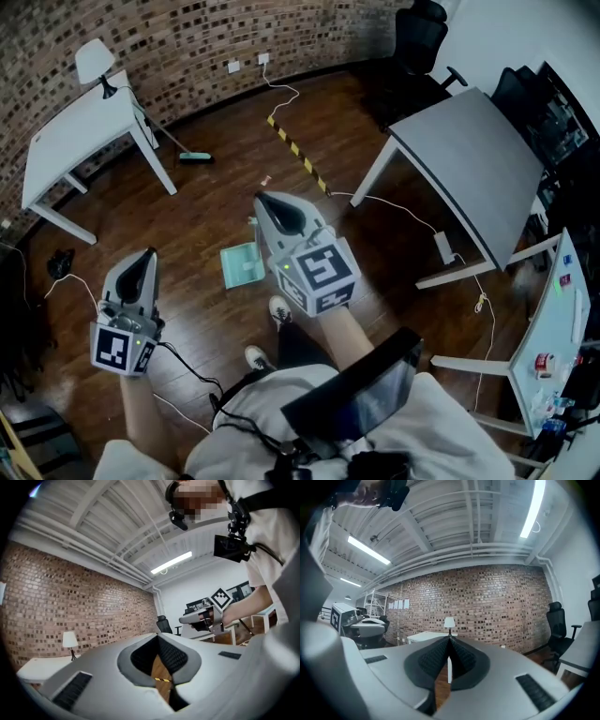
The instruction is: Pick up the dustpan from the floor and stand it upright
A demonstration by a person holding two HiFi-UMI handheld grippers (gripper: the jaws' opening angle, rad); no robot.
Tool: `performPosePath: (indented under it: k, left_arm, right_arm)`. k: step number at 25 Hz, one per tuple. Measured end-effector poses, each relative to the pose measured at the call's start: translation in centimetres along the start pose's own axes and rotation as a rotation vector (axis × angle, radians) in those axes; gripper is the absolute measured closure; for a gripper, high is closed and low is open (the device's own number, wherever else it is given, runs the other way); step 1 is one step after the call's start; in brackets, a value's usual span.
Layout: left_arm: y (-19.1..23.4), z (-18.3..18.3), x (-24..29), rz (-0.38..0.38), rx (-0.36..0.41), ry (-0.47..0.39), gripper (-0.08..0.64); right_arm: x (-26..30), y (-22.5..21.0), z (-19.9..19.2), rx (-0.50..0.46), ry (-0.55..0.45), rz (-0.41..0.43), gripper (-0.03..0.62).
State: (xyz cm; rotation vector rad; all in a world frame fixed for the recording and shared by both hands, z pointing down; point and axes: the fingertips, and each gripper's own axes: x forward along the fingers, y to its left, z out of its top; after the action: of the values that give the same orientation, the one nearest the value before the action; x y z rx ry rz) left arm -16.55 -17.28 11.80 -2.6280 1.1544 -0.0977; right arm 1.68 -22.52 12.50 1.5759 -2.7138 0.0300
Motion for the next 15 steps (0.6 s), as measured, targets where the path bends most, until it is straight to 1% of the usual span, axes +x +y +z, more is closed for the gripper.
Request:
performPosePath:
  k: [1,2,4,6,9,12,15]
  left_arm:
    - [-0.6,0.6,-0.6,0.002,0.013,-0.006,0.558]
    - [-1.0,1.1,-1.2,0.02,-0.004,-0.008,0.558]
    - [-1.1,1.4,-2.5,0.077,-0.096,-0.011,0.558]
    - [-1.1,1.0,-3.4,0.128,-0.18,-0.007,0.558]
    - [-0.9,0.1,-4.7,0.218,-0.247,0.02,0.558]
    - [-0.5,0.1,-4.8,0.26,-0.25,0.021,0.558]
    - [-1.0,1.0,-4.8,0.249,-0.221,0.01,0.558]
  right_arm:
    - [-0.5,0.6,0.4,-0.009,0.001,0.009,0.607]
    - [-1.0,1.1,0.9,-0.012,-0.002,0.02,0.607]
    - [-2.0,1.7,2.2,0.0,-0.027,0.043,0.607]
    - [-2.9,2.1,3.0,0.044,-0.056,0.066,0.607]
    - [-3.5,3.3,3.1,0.134,-0.073,0.123,0.607]
    - [-3.8,3.4,2.9,0.17,-0.084,0.141,0.607]
    - [-4.3,3.1,2.2,0.169,-0.06,0.155,0.606]
